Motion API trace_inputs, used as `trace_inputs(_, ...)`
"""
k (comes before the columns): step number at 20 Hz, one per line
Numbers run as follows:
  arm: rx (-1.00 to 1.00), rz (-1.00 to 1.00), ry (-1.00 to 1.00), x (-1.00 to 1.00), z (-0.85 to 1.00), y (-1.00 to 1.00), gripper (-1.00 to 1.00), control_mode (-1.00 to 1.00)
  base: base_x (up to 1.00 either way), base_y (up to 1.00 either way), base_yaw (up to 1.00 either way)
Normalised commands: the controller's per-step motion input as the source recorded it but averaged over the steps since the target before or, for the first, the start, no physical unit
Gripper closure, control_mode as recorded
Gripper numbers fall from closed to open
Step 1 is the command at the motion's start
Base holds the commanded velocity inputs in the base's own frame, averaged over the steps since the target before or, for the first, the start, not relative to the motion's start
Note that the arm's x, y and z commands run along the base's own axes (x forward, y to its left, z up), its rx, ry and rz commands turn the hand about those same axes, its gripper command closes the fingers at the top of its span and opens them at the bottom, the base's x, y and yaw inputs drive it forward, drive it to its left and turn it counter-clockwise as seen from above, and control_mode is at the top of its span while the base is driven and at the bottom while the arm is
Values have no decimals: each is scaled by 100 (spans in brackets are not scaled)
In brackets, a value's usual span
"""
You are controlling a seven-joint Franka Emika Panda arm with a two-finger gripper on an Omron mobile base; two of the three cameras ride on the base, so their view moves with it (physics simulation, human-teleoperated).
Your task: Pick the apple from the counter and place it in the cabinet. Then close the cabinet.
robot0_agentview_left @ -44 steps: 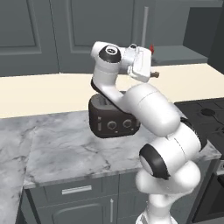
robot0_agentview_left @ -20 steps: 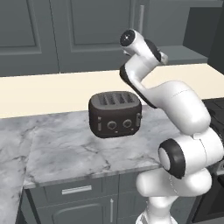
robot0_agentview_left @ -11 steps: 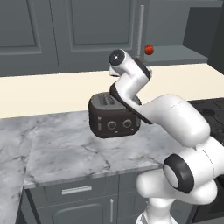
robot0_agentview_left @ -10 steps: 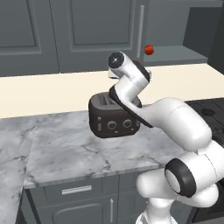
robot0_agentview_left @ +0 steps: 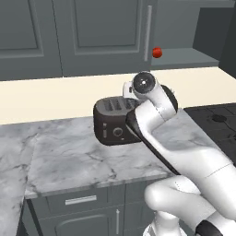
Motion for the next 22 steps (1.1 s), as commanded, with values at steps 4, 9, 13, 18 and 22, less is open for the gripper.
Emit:
trace_inputs(4,25,1,0,-87,36,-27,-100,-100,0,0,0)
trace_inputs(9,17,0,13,-49,2,-23,-100,-100,0,0,0)
trace_inputs(13,17,-2,0,-74,1,-37,-100,-100,0,0,0)
trace_inputs(18,20,-15,-29,-100,26,-60,-100,-100,0,0,0)
trace_inputs(22,20,-22,-32,-100,31,-65,-100,-100,0,0,0)
